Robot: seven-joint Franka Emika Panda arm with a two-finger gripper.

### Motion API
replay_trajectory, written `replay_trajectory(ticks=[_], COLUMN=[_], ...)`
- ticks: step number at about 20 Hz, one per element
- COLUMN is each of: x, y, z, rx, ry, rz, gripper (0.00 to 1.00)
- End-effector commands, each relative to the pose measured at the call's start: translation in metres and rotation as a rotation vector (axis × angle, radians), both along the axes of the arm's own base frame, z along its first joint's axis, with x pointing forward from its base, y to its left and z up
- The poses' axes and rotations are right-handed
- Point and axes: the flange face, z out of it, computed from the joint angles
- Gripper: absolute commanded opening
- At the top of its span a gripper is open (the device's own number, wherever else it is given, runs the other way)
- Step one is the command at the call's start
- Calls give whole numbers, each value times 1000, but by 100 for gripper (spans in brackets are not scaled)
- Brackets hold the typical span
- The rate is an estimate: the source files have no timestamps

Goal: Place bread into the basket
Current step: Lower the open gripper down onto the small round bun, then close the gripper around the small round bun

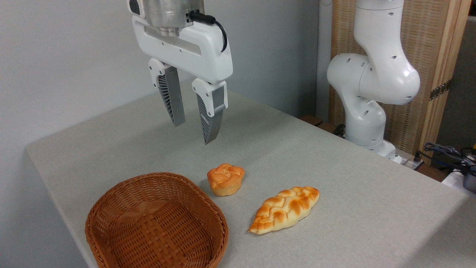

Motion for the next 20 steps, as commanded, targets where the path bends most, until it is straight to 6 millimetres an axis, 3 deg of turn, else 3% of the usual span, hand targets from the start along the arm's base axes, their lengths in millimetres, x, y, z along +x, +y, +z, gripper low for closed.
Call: replay_trajectory(ticks=[1,5,12,18,19,20], x=[-19,-47,-62,-60,-61,-60], y=[-5,-21,-61,-68,-70,-70], z=[-19,-57,-152,-195,-197,-198], rx=[-19,-7,22,24,24,26], ry=[39,18,29,45,48,49], rz=[-50,-77,-145,-153,-159,-163], gripper=[100,100,100,100,98,81])
